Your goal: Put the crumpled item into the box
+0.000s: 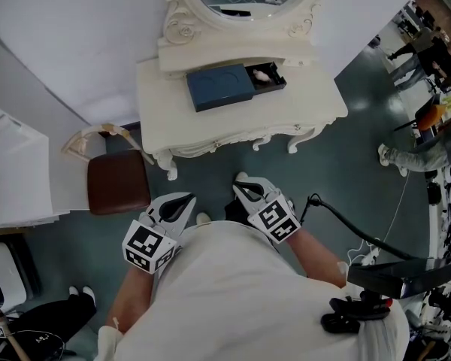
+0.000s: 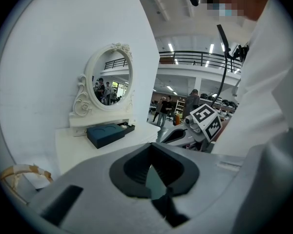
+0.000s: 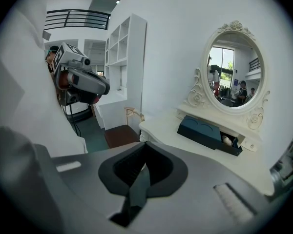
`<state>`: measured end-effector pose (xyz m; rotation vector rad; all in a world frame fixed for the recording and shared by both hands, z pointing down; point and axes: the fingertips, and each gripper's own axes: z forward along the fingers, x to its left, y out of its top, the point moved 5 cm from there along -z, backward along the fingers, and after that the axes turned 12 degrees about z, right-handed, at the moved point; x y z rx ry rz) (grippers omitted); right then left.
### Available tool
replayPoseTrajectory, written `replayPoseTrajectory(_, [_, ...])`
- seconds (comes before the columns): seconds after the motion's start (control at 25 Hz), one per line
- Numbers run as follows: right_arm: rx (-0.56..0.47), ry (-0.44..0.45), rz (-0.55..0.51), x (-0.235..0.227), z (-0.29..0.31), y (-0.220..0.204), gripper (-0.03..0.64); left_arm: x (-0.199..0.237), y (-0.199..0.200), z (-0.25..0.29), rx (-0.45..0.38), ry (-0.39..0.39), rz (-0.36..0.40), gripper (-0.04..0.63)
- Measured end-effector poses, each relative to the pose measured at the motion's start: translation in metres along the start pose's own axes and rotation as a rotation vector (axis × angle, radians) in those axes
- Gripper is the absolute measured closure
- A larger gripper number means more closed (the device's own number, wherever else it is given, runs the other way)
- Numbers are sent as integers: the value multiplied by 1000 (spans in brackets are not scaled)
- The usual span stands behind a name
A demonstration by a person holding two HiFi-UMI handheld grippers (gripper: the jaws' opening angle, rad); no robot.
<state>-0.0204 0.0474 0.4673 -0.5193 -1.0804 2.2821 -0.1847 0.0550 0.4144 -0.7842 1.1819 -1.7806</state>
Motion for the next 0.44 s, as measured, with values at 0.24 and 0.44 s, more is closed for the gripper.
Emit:
replayPoseTrajectory(0.24, [-2,-4,5,-7,0,0,617,3,5,8,4,-6,7,592])
replayPoseTrajectory(0.44, [-2,-9,6,-18,0,0,617,6,8,18,6,-13,8,592])
